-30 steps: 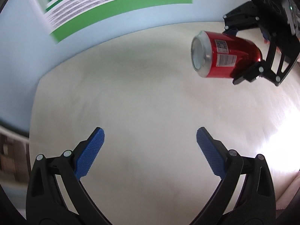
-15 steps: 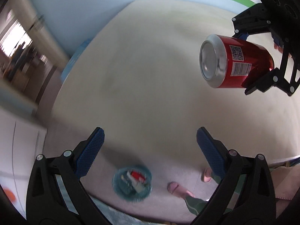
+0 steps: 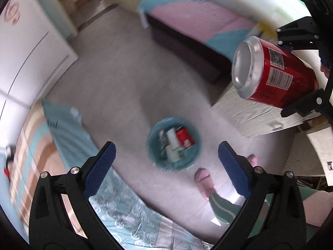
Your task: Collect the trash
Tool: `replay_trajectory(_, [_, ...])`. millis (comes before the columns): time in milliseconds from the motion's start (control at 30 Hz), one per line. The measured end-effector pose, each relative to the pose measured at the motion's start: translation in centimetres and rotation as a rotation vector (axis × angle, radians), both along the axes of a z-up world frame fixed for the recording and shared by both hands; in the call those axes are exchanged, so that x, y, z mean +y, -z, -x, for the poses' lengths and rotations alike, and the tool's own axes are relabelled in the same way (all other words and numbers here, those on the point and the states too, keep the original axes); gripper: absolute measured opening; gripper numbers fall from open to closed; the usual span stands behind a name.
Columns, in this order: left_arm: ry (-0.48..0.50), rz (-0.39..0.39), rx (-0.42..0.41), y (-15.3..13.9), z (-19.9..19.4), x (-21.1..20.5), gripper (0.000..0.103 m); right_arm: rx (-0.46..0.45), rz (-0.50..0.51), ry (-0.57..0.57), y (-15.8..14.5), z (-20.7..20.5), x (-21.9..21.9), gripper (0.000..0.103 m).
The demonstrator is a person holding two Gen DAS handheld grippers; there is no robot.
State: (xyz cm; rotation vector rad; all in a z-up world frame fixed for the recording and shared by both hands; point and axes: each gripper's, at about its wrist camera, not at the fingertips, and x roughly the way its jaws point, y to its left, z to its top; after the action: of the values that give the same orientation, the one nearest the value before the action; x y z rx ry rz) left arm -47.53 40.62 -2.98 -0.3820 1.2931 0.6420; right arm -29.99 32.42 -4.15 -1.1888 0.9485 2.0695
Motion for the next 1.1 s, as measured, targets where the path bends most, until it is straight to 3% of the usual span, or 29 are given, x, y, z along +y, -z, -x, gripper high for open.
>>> replay_trajectory(233, [-0.113, 0.097, 0.023, 5.8, 5.2, 0.8, 0.096, -0.031, 0.125, 0.009, 9.2, 6.4, 4.2, 0.068])
replay_trajectory(267, [-0.122, 0.108, 0.025, 6.3, 6.2, 0.1, 0.096, -0.041, 0.138, 0.019, 10.3, 6.8, 4.6, 0.072])
replay_trajectory(300, [-0.130, 0.112, 0.030, 6.9, 6.4, 0.2, 0.096, -0.063, 0.139, 0.029, 11.2, 7.2, 4.8, 0.078])
replay_trajectory(433, [-0.142, 0.134, 0.016, 7.6, 7.5, 0.4, 0.096, -0.108, 0.146, 0.072, 12.8, 7.7, 6.3, 0.082])
replay_trajectory(633, [-0.112, 0.123, 0.010, 7.1, 6.6, 0.5, 0.096, -0.076, 0.095, 0.089, 10.1, 7.3, 6.8, 0.082])
replay_trajectory(833, [-0.064, 0.097, -0.006, 4.9, 4.8, 1.2, 0.096, -0.040, 0.010, 0.153, 4.1, 4.8, 5.3, 0.082])
replay_trajectory(1100, [0.119, 0.039, -0.029, -3.1, -2.7, -0.5, 0.096, 0.006, -0.148, 0.349, -6.5, -3.1, -0.8, 0.089])
